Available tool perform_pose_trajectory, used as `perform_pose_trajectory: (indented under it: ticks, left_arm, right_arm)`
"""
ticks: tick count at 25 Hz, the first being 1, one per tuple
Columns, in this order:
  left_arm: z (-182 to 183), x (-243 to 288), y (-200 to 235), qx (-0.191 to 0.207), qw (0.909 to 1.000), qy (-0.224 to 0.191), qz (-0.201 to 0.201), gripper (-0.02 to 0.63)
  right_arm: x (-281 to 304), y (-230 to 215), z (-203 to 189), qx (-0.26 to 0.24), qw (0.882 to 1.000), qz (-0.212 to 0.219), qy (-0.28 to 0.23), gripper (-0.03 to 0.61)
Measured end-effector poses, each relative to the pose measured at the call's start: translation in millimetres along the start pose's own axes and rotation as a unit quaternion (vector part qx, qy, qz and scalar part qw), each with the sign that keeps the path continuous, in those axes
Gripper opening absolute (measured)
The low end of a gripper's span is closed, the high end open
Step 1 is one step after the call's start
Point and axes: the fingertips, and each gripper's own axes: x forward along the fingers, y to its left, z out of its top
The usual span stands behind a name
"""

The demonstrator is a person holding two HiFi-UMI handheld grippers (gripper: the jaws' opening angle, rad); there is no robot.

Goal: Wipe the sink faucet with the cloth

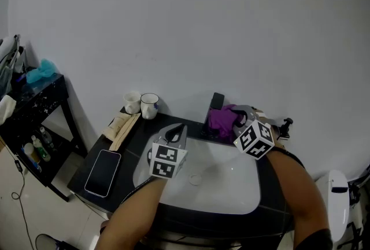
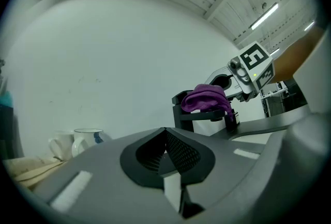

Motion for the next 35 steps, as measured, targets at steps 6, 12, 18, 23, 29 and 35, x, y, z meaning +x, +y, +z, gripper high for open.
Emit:
perform_pose_trajectory:
  ticks: [6, 12, 18, 23, 29, 35]
  left_arm:
    - [2, 9, -6, -0.005, 0.9998, -0.012, -0.017, 0.018]
    - [1, 11, -7, -0.003, 0.9997, -0.010, -0.021, 0.017]
    - [-2, 8, -8, 0.000, 0.9998, -0.001, -0.020, 0.018]
    - [-1, 6, -10, 0.000, 0.9998, 0.000, -0.021, 0.018]
    - [0, 0, -7, -0.005, 0.9999, 0.003, -0.015, 0.018]
    - [4, -5, -8, -0.020, 0.9997, -0.001, -0.016, 0.018]
  right_arm:
    - [21, -7, -9, 0.017, 1.000, 0.000, 0.009, 0.075]
    - [23, 2, -7, 0.003, 1.000, 0.010, 0.016, 0.074]
    - [0, 21, 4, 0.008, 1.000, 0.020, -0.005, 0.074]
    - [-29, 38, 19, -0.002, 0.999, 0.025, -0.028, 0.074]
    - [-65, 67, 24, 0.011, 0.997, 0.047, -0.054, 0.072]
    - [-57, 110, 1, 0.019, 0.997, 0.074, -0.032, 0.072]
